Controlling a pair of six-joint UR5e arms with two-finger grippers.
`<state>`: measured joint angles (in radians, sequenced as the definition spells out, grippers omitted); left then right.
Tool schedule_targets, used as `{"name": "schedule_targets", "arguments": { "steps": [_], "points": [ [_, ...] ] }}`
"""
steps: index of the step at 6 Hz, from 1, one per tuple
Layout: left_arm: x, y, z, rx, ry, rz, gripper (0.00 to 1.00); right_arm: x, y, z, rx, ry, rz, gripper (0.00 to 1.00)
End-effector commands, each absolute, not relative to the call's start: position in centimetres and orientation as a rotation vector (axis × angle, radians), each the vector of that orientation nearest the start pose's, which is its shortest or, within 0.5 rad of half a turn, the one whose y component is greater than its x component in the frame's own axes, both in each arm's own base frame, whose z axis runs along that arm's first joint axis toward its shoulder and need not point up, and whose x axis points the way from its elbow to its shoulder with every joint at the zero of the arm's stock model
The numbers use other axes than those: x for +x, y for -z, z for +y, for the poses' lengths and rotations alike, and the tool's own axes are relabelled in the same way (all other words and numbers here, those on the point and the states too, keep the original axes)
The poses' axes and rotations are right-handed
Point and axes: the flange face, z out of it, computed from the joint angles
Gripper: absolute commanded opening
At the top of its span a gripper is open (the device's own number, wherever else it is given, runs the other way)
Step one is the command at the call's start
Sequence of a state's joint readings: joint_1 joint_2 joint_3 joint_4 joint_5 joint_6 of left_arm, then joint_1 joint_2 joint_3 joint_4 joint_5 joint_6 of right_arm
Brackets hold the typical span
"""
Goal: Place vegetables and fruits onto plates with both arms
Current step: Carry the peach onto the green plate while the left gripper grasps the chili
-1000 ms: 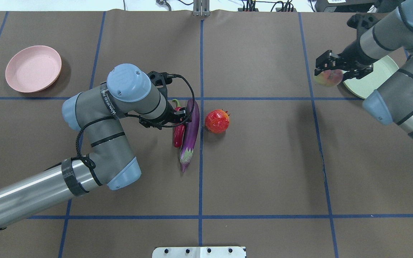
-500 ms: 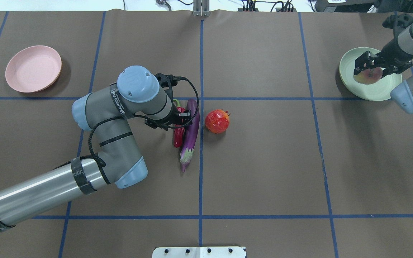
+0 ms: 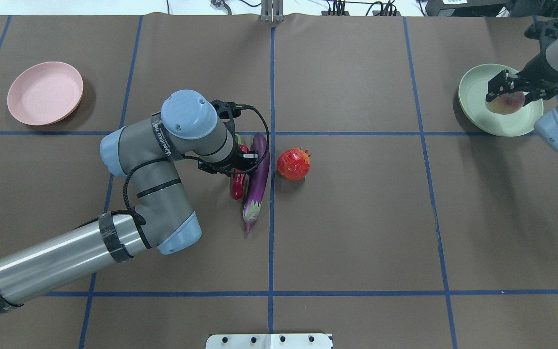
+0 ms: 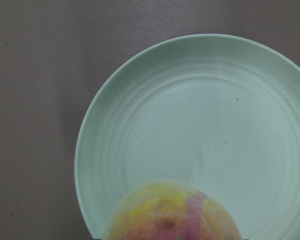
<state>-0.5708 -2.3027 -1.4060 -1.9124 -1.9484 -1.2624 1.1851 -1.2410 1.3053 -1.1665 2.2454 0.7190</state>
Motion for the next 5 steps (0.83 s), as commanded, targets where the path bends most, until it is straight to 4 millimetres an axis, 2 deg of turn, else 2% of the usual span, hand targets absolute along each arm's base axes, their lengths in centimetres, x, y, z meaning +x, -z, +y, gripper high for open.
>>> {"name": "schedule_targets", "arguments": {
  "steps": [1, 2, 3, 4, 5],
  "points": [
    [58.3, -24.5, -49.1, 0.062, 0.073, 0.955, 0.32, -17.3, -57.6, -62.9, 0.031, -0.151, -0.790, 0.00],
    [58.3, -23.6, -49.2, 0.066, 0.073, 0.964, 0.00, -16.7, -59.4, -62.7, 0.026, -0.124, -0.774, 0.00],
    [57.5, -22.7, -49.6, 0.074, 0.087, 0.979, 0.00, -16.6, -61.0, -62.7, 0.009, -0.120, -0.758, 0.00],
    [54.9, -21.5, -51.2, 0.104, 0.117, 1.000, 0.00, -16.4, -63.0, -62.5, -0.016, -0.122, -0.741, 0.12],
    [52.5, -23.6, -52.5, 0.106, 0.152, 0.978, 0.00, -16.2, -63.7, -62.0, -0.017, -0.109, -0.738, 0.99]
  ]
}}
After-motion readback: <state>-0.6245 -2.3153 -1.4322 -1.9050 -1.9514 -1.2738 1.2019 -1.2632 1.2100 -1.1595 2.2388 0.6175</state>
